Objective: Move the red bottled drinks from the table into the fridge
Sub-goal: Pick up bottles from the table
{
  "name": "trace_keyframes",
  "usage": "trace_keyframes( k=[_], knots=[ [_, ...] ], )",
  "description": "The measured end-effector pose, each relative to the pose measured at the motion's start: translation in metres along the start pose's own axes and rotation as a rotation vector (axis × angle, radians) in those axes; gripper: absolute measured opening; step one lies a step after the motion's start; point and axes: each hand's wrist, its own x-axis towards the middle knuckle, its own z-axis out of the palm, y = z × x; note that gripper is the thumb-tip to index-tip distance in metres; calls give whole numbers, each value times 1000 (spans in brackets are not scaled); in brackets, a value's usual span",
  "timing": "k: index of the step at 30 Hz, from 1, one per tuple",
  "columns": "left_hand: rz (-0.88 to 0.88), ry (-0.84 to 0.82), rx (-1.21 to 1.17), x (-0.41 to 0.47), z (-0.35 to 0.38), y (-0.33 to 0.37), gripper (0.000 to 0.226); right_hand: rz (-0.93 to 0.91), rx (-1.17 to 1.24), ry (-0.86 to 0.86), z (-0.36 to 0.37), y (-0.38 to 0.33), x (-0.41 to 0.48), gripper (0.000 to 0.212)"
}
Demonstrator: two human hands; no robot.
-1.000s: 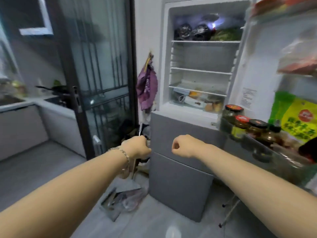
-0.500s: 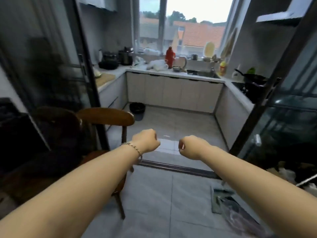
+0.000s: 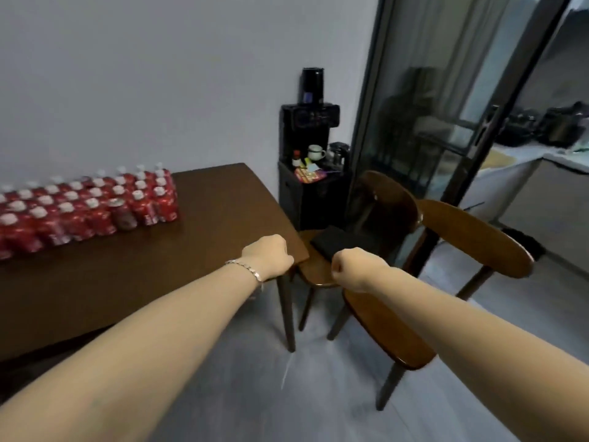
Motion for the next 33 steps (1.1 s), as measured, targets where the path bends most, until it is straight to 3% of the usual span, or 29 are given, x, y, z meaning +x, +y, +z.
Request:
trace_keyframes(
  k=[6, 13, 18, 27, 33],
  knots=[
    [-197, 99, 13, 22, -66, -159, 24, -180, 7, -18, 5, -148, 112, 26],
    [-283, 200, 17, 69, -116, -287, 21, -247, 81, -32, 7, -266, 219, 28],
    [-378, 205, -60, 125, -120, -357, 20, -280, 84, -110, 28, -306, 298, 33],
    [-584, 309, -237, 254, -114, -444, 38, -352, 103, -191, 57, -352, 462, 49],
    [-757, 337, -291, 325, -98, -510, 68, -384, 230, -197, 84, -392, 550, 66]
  ],
)
